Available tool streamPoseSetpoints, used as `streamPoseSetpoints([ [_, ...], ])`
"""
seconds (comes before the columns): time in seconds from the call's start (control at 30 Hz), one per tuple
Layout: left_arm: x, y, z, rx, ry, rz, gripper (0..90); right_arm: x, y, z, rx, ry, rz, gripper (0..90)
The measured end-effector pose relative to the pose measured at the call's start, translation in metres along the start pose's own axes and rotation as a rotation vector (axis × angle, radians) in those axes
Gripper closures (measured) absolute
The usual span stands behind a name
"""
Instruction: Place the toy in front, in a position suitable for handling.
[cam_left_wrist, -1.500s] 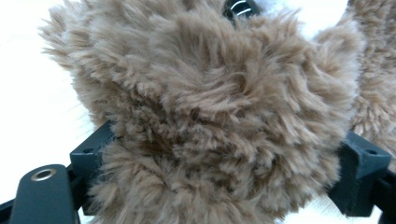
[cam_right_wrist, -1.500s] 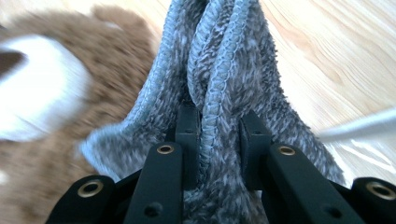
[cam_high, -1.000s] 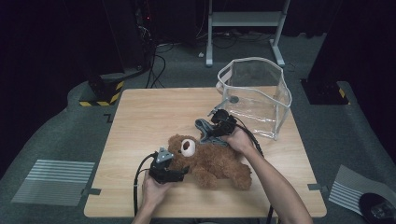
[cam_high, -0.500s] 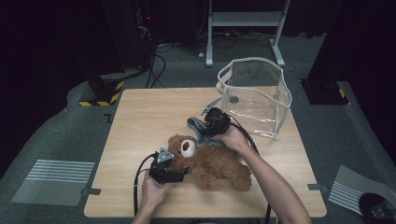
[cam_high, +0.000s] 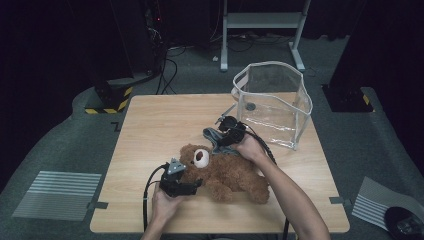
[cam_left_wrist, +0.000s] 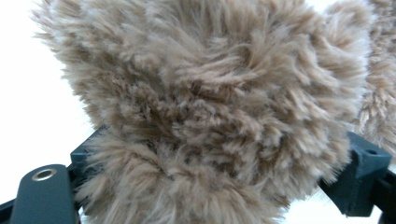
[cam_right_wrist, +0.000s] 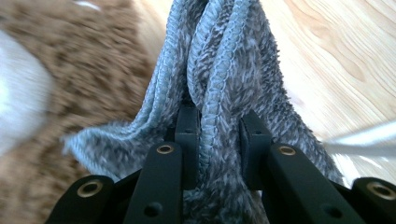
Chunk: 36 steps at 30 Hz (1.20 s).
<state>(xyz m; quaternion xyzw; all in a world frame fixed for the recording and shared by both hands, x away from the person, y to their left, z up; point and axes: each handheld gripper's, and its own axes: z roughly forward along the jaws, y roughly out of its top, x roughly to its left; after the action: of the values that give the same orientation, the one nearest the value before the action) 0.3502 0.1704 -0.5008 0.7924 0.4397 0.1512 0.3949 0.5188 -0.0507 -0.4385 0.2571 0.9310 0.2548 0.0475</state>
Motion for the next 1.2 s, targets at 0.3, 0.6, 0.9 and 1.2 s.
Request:
streamPoseSetpoints([
  [0.3, 0.000, 0.000, 0.000, 0.007, -0.002, -0.001, 15.4, -0.019, -0.013, 0.002, 0.048, -0.043, 0.075, 73.8],
  [0.6, -0.001, 0.000, -0.001, 0.014, 0.001, 0.003, 15.6, -0.030, -0.028, 0.003, 0.107, -0.076, 0.090, 73.7],
  [0.9, -0.002, -0.001, 0.000, 0.025, -0.001, 0.018, 15.9, -0.025, -0.034, -0.015, 0.043, -0.078, 0.080, 73.8],
  [1.2, -0.003, 0.001, 0.003, 0.027, 0.003, 0.008, 16.2, -0.006, -0.025, -0.048, -0.078, -0.030, 0.043, 74.0],
])
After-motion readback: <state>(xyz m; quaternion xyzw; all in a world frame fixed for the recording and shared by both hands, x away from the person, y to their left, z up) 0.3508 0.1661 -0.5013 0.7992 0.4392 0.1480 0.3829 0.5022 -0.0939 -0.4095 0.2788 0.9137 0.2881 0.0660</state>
